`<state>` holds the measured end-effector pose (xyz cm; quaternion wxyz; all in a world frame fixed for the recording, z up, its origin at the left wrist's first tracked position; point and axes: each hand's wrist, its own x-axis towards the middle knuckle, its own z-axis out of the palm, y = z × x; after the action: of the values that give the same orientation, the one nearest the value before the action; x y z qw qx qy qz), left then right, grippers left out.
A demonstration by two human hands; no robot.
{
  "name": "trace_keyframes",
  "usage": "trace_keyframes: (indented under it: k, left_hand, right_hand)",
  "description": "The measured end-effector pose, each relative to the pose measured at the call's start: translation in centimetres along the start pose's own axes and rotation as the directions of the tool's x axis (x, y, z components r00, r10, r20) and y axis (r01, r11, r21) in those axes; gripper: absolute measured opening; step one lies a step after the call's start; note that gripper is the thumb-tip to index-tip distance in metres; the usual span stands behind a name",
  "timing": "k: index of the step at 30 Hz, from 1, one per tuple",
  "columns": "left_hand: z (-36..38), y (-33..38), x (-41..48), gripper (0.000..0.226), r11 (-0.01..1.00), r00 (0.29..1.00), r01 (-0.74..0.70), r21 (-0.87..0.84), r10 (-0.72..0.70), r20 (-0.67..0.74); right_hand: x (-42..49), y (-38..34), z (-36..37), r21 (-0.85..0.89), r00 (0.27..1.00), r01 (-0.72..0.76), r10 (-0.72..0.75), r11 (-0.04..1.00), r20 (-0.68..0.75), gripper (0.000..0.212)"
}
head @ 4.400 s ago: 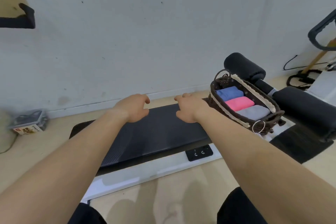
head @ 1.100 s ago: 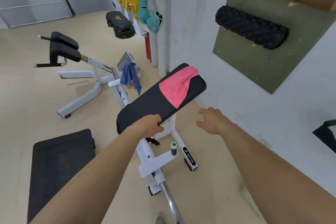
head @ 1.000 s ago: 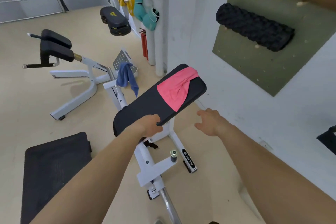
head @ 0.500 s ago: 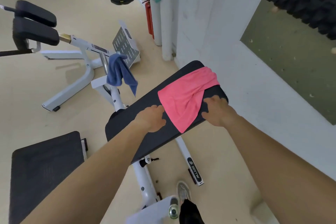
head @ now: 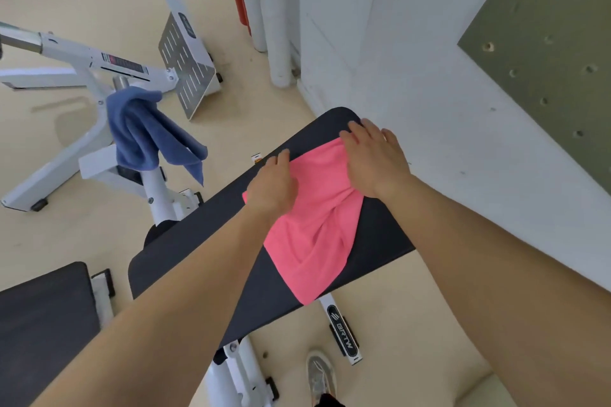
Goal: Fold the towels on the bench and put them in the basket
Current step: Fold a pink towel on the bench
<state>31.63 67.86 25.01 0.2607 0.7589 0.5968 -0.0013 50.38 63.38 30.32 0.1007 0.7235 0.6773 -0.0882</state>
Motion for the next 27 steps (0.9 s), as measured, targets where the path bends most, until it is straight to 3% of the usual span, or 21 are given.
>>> trace_keyframes:
  k: [4, 8, 11, 14, 18, 20, 23, 27]
  left_hand:
    - [1.7, -0.2, -0.2, 0.028, 1.000, 1.000, 0.012, 0.025, -0.012, 0.005]
    - [0.5, -0.4, -2.1, 0.013, 0.994, 0.989, -0.052, 0.092, 0.038, 0.146]
    - [-1.4, -0.5, -4.4, 0.031, 0.989, 0.977, -0.088, 0.118, 0.062, 0.205]
    - [-4.1, -0.5, -7.5, 0.042, 0.999, 0.973, -0.026, 0.025, 0.019, 0.229]
    - [-7.5, -0.5, -12.8, 0.046, 0.993, 0.972, -0.028, -0.117, 0.054, 0.228]
    - [-9.1, -0.4, -15.7, 0.049, 0.987, 0.973, -0.082, -0.139, 0.109, 0.203]
    - [-11.5, -0.2, -20.1, 0.044, 0.976, 0.965, -0.131, -0.173, 0.166, 0.203]
    - [-14.2, 0.4, -26.6, 0.036, 0.947, 0.950, -0.225, -0.229, 0.265, 0.164]
  right_hand:
    - [0.0, 0.3, 0.3, -0.040, 0.995, 0.020, -0.024, 0.999, -0.101, 0.063]
    - [-2.0, 0.1, -0.4, -0.125, 0.999, 0.033, -0.037, 0.992, -0.032, 0.027]
    - [-4.8, 0.5, -1.3, -0.037, 0.996, 0.001, 0.003, 0.999, 0.094, 0.007]
    - [-8.5, 0.7, -2.9, 0.070, 0.975, -0.034, 0.017, 0.997, 0.221, 0.007]
    - [-14.8, -0.3, -5.3, 0.205, 0.913, -0.172, 0.078, 0.964, 0.401, 0.029]
    - [-18.5, -1.4, -6.6, 0.216, 0.896, -0.228, 0.117, 0.949, 0.429, 0.033]
    - [-24.3, -3.2, -8.8, 0.233, 0.883, -0.280, 0.155, 0.931, 0.443, 0.016]
    - [-32.6, -5.2, -10.5, 0.327, 0.916, -0.339, 0.229, 0.882, 0.330, 0.021]
